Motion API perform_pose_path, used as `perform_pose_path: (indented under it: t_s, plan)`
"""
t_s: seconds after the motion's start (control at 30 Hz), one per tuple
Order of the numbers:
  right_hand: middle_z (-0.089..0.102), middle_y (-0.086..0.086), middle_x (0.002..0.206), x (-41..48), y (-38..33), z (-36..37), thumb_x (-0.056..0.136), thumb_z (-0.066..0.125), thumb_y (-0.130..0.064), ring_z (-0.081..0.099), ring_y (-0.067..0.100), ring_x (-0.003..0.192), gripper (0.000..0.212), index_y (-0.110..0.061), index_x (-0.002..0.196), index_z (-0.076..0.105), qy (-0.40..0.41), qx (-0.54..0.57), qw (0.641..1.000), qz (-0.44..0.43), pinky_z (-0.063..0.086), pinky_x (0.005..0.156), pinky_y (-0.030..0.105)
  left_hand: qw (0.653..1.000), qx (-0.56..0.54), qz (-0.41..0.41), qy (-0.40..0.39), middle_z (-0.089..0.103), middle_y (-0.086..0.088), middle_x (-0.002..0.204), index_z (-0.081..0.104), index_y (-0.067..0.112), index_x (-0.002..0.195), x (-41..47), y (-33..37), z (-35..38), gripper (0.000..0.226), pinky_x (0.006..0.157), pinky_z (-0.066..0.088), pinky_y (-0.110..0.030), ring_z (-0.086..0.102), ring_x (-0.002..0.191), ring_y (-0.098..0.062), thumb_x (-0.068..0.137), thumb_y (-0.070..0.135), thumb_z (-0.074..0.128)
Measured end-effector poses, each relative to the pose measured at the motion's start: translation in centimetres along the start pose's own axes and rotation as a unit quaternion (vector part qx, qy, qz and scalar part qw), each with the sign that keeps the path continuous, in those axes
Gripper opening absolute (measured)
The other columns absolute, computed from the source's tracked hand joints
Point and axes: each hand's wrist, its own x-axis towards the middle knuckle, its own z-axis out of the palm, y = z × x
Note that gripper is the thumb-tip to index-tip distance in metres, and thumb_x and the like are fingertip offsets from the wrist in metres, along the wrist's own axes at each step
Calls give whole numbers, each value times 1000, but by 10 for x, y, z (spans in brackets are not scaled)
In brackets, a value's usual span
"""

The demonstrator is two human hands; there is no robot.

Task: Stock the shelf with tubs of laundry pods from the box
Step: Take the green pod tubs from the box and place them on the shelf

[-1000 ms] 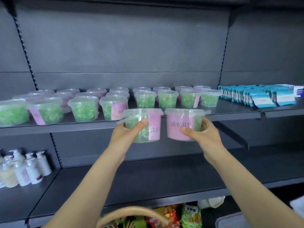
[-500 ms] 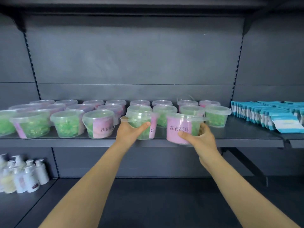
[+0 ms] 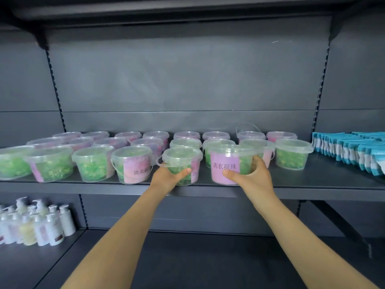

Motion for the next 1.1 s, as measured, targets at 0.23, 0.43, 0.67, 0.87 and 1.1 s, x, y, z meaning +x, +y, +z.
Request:
perform_pose_path:
  t_s: [0.23, 0.43, 0.67, 0.87, 1.1]
  plan:
    - [52, 4, 119, 14, 29, 29, 64, 84, -22, 52, 20, 110, 70, -10, 121, 47, -9, -113, 994, -9, 39, 84, 24, 999, 27, 9, 35, 66, -6, 115, 61, 14, 118, -5, -7, -3, 45, 82, 39, -21, 59, 107, -21, 82, 39, 67]
    - [56, 12, 114, 20, 39, 29, 67, 82, -25, 55, 24, 101, 60, -4, 114, 51, 7, -188, 982, -6, 38, 75, 25, 994, 91, 13, 58, 67, -8, 108, 61, 9, 114, -12, -17, -6, 49, 79, 44, -26, 61, 103, -24, 80, 42, 68]
    - [60, 11, 113, 19, 38, 24, 65, 83, -33, 58, 28, 102, 62, -6, 112, 54, 19, -228, 973, 17, 43, 74, 28, 995, 86, 8, 47, 67, -10, 109, 61, 8, 111, -18, -15, -11, 44, 90, 49, -37, 61, 102, -24, 81, 40, 68]
    - [64, 13, 110, 24, 26, 22, 69, 81, -31, 59, 29, 102, 56, -5, 114, 57, -28, -263, 964, 15, 45, 76, 29, 993, 109, -7, 35, 68, -6, 106, 63, 8, 109, -19, -12, -13, 45, 85, 50, -34, 62, 98, -22, 81, 43, 66]
    - [66, 6, 110, 11, 16, 7, 75, 75, -32, 60, 25, 100, 46, -12, 114, 61, -93, -336, 937, -4, 46, 77, 28, 976, 216, 12, 3, 62, -11, 98, 55, 8, 93, -29, -7, -28, 29, 80, 45, -33, 55, 87, -23, 89, 36, 59]
